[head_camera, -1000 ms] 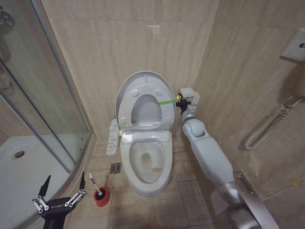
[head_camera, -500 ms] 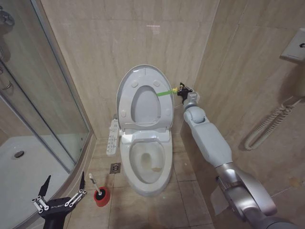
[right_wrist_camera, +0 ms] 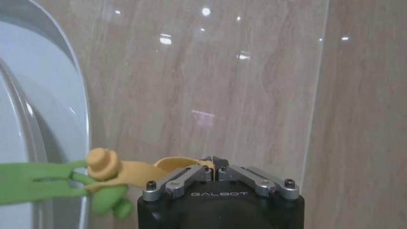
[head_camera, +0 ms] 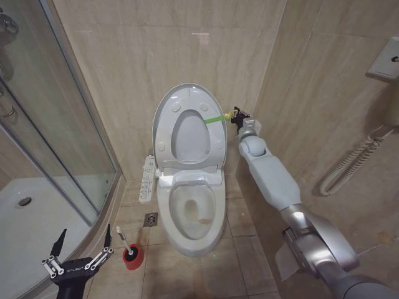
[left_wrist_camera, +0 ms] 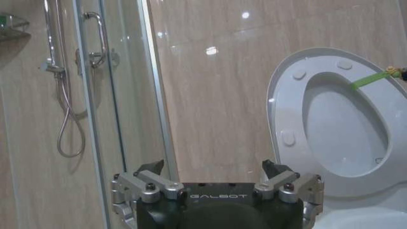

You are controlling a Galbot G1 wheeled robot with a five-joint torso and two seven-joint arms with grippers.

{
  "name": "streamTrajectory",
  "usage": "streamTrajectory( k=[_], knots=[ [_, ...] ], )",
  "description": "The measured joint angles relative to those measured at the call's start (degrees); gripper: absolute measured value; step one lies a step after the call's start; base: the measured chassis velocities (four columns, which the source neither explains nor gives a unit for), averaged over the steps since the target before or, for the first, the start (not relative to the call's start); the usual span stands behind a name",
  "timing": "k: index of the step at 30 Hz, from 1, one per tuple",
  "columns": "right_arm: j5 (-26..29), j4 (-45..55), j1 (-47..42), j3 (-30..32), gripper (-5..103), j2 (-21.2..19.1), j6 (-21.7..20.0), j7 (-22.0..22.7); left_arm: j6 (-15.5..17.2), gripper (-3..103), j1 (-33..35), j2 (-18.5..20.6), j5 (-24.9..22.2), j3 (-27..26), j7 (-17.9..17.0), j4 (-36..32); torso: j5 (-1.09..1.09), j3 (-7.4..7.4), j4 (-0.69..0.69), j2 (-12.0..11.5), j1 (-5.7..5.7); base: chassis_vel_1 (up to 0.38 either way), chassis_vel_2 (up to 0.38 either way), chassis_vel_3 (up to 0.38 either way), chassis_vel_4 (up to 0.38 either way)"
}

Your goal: Open the toilet lid, clean the toilet bowl with a toilet brush, close the toilet lid, and flush.

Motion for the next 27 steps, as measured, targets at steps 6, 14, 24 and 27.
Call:
streamTrajectory(
  k=[6, 14, 24, 27],
  knots=[
    [0.05, -0.65, 1.22, -1.06, 1, 0.6, -0.38, 1.12, 0.0, 100, 0.0, 0.0, 0.0, 0.0, 0.0, 0.0, 0.0, 0.0, 0.0, 0.0, 0.0, 0.0, 0.0, 0.0, 0.0],
    [1.87, 7.33, -2.46, -2.04, 1, -4.04, -2.63, 2.57, 0.0, 100, 0.0, 0.0, 0.0, 0.0, 0.0, 0.0, 0.0, 0.0, 0.0, 0.01, 0.0, 0.0, 0.0, 0.0, 0.0],
    [3.57, 15.27, -7.17, -3.12, -2, -7.08, -4.53, 4.44, 0.0, 100, 0.0, 0.0, 0.0, 0.0, 0.0, 0.0, 0.01, -0.01, -0.01, 0.01, 0.0, 0.0, 0.0, 0.0, 0.0],
    [3.59, 16.63, -8.21, -3.39, 22, -6.93, -4.98, 4.88, 0.0, 100, 0.0, 0.0, 0.0, 0.0, 0.0, 0.0, 0.01, -0.01, 0.0, 0.01, 0.0, 0.0, 0.0, 0.0, 0.0]
  ],
)
